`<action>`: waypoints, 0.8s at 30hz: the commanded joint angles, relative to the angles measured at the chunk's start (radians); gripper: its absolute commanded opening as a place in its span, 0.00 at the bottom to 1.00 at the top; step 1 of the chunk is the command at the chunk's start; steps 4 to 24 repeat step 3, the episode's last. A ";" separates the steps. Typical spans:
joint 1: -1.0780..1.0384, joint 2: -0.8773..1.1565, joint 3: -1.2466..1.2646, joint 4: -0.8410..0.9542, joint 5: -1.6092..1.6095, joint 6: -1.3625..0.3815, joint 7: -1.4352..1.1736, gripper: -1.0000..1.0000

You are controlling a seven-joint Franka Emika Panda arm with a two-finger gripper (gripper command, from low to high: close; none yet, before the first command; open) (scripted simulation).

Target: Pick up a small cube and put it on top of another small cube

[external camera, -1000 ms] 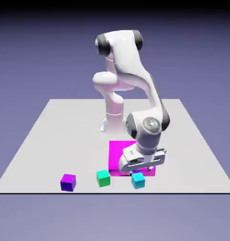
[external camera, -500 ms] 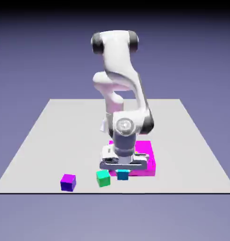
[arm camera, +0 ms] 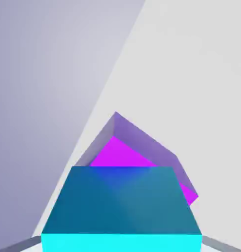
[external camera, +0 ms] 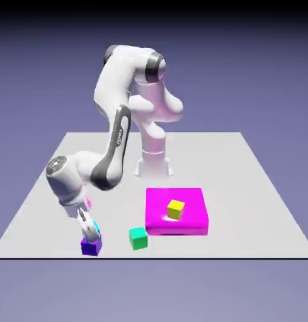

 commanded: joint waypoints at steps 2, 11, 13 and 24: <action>0.004 -0.066 -0.022 0.024 -0.034 -0.087 0.024 1.00; 0.005 -0.073 -0.025 0.027 -0.038 -0.097 0.027 1.00; 0.005 -0.073 -0.025 0.027 -0.038 -0.097 0.027 1.00; 0.005 -0.073 -0.025 0.027 -0.038 -0.097 0.027 1.00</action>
